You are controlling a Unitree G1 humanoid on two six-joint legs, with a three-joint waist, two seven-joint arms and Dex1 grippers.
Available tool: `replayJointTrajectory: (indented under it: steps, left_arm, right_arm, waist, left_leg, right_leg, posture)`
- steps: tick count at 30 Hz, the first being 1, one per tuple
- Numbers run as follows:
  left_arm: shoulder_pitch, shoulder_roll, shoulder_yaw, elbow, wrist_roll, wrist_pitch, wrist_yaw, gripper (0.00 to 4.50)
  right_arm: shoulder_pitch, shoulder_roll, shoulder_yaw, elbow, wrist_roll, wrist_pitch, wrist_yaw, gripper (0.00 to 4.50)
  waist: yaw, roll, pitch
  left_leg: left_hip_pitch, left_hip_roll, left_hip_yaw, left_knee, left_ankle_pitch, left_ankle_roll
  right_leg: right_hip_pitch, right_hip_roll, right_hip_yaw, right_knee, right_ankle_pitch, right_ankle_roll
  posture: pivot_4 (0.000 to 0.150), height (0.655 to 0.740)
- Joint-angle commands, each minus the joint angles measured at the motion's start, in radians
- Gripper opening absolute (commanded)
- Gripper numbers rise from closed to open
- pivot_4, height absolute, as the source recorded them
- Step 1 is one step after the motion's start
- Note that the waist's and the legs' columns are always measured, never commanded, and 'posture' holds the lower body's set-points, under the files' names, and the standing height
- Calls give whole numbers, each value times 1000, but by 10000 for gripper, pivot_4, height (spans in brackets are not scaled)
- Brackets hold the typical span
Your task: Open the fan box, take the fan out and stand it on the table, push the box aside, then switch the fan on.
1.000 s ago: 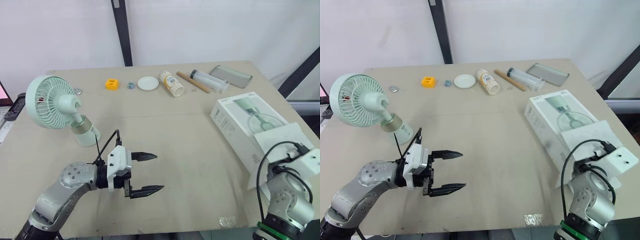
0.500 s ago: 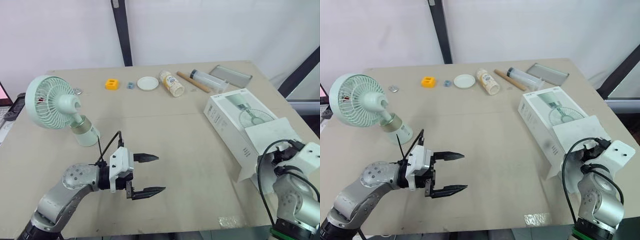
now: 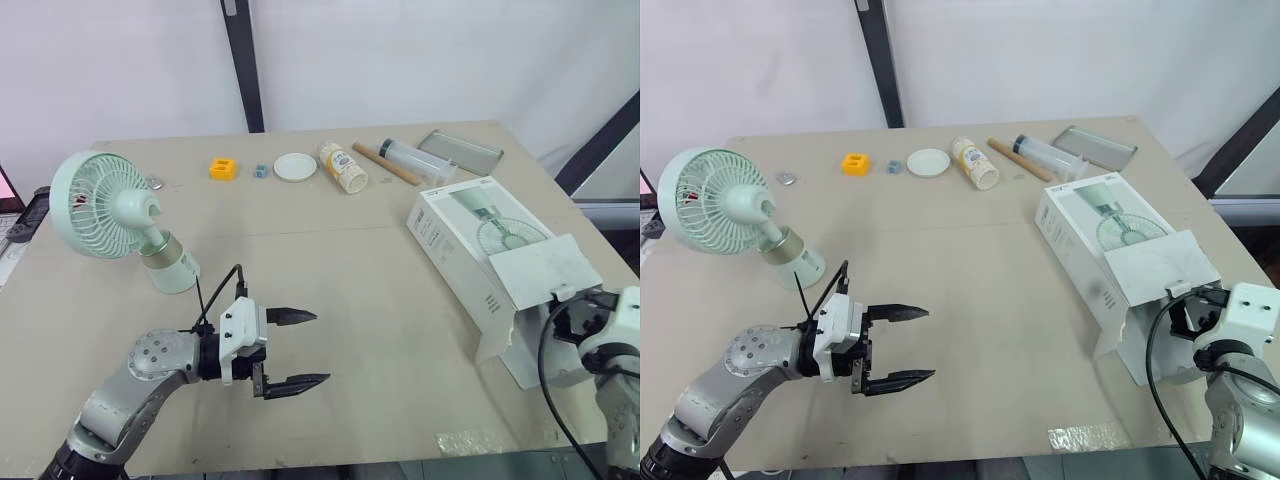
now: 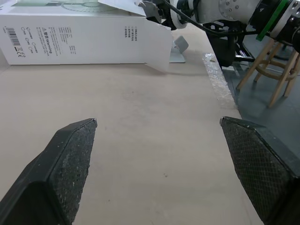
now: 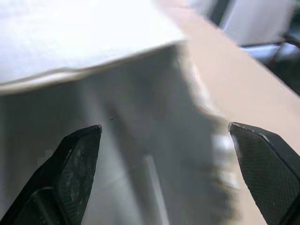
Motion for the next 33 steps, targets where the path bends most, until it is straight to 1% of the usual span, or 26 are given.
replayJointTrajectory:
  steps: [1,8,14,18,20,26,29,30,33]
  left_arm:
    - [-10,-5,-4,-1,3,-28,-16,45000]
    - [-11,-10,-2,17,13,-43,-30,45000]
    - [-16,-14,-5,33,22,-58,-40,45000]
    - [-22,-16,-5,40,27,-61,-49,45000]
    - [-25,-16,-4,42,27,-61,-51,45000]
    - [-36,-17,-3,30,19,-43,-42,45000]
    - [-48,-19,1,19,12,-25,-29,45000]
    - [-49,-20,5,17,9,-20,-23,45000]
    - [-51,-30,21,9,-1,0,8,45000]
  right_arm:
    - [12,-77,5,57,-16,-110,142,44386]
    - [38,-216,-17,209,-9,-288,397,44386]
    - [74,-310,-45,275,48,-345,626,44386]
    - [106,-386,-83,328,98,-340,797,44386]
    - [111,-429,-97,362,107,-329,855,44386]
    - [6,-568,-122,439,146,-237,941,44386]
    - [-117,-572,-67,305,249,-116,932,44386]
    - [-143,-553,-36,245,278,-84,920,44386]
    - [-205,-449,96,74,321,-39,885,44386]
  waist:
    - [1,0,0]
    - [3,-2,1]
    - [4,-3,2]
    - [4,-5,3]
    - [5,-5,3]
    - [2,-6,5]
    - [3,-7,7]
    - [-1,-6,8]
    - [-2,-6,9]
  left_leg:
    - [0,0,0,0,0,0]
    - [0,0,1,0,0,1]
    - [1,1,2,0,-1,1]
    - [0,1,3,0,-1,1]
    - [1,1,3,0,-1,2]
    - [1,2,5,0,-1,3]
    - [4,2,5,0,-2,3]
    - [9,3,5,0,-2,4]
    - [9,3,8,0,-3,5]
  right_leg:
    - [0,0,0,0,0,0]
    - [0,0,0,-1,0,0]
    - [1,0,1,-1,0,0]
    - [2,0,2,-1,0,0]
    - [2,0,2,-1,0,0]
    - [5,1,3,-1,0,0]
    - [8,1,3,-2,0,0]
    - [10,2,4,-3,0,0]
    - [13,2,6,-3,0,1]
  posture:
    - [1500,7400]
    - [1500,7400]
    - [1500,7400]
    - [1500,7400]
    - [1500,7400]
    - [1500,7400]
    - [1500,7400]
    - [1500,7400]
    - [1500,7400]
